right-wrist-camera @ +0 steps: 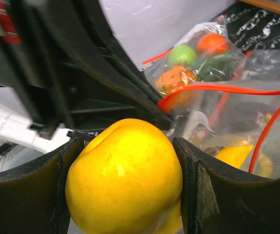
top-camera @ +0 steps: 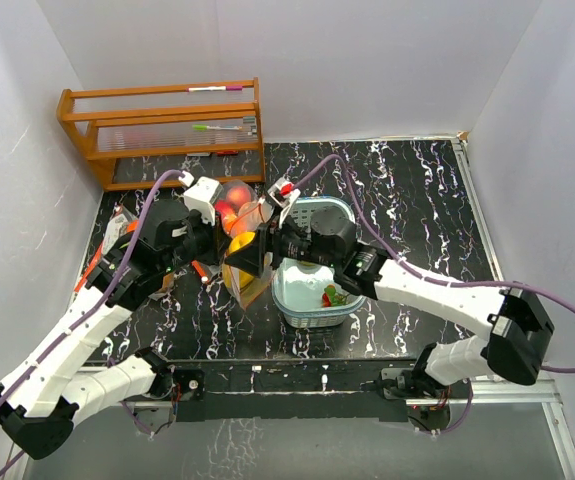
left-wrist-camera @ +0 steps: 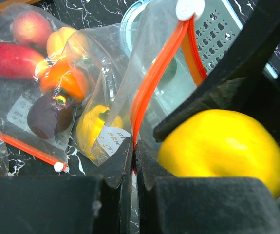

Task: Place the food in the zip-top bag and seal the zipper
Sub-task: Place the fake fruit in the zipper food storage bag, then pick up the fake fruit from the bin.

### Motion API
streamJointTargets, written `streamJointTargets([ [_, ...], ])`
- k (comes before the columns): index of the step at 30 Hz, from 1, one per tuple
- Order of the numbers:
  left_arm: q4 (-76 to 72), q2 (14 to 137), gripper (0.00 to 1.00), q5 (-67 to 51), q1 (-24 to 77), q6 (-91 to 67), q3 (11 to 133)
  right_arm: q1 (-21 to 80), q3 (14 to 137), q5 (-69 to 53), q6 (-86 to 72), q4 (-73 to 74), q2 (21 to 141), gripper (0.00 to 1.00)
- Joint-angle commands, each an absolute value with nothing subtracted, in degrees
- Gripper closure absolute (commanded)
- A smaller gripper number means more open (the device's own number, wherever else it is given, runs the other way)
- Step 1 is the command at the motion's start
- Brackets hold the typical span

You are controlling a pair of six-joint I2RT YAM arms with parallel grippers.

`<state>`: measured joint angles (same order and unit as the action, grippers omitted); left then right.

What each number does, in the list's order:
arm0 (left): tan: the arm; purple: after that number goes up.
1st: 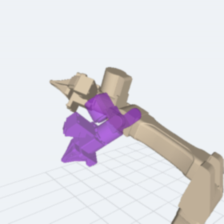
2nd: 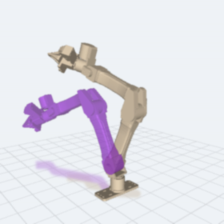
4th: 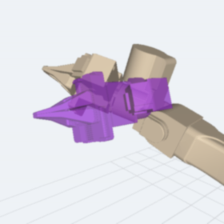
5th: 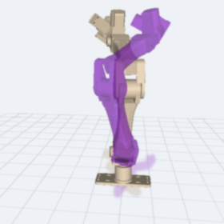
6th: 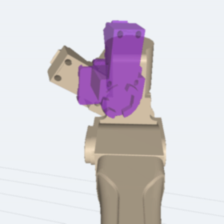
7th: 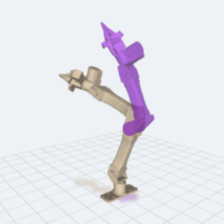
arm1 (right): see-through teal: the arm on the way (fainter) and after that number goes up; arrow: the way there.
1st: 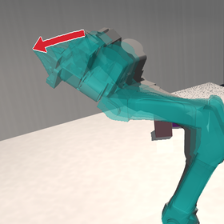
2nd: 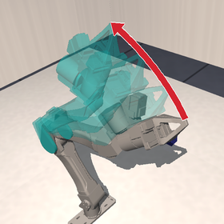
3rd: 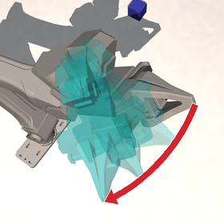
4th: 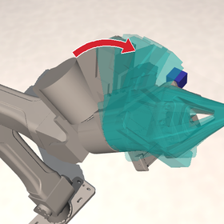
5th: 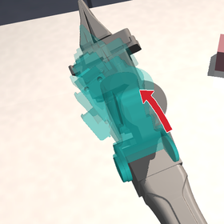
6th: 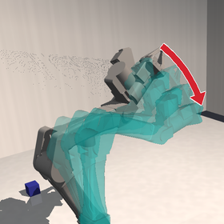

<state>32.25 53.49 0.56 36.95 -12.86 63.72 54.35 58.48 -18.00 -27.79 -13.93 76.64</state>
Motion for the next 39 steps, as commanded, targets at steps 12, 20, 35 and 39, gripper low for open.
streamJointTargets([
  [12, 32.56, 52.53, 1.0, -0.23, 36.91, -12.48, 66.05, 55.49, 60.36, 1.22, -24.89, -2.77, 72.4, 0.02],
  [20, 32.46, 53.26, 1.0, 0.23, 36.92, -12.12, 66.49, 57.21, 61.07, 8.18, -26.82, 10.46, 63.64, 0.01],
  [35, 30.95, 51.91, 1.0, -1.49, 36.93, -12.36, 64.35, 57.17, 61.98, 21.63, -45.61, 50.44, 74.88, 0.03],
  [39, 30.98, 51.15, 1.0, -0.84, 36.92, -11.6, 64.34, 57.17, 62.19, 20.92, -46.12, 52.62, 80.68, 0.03],
])
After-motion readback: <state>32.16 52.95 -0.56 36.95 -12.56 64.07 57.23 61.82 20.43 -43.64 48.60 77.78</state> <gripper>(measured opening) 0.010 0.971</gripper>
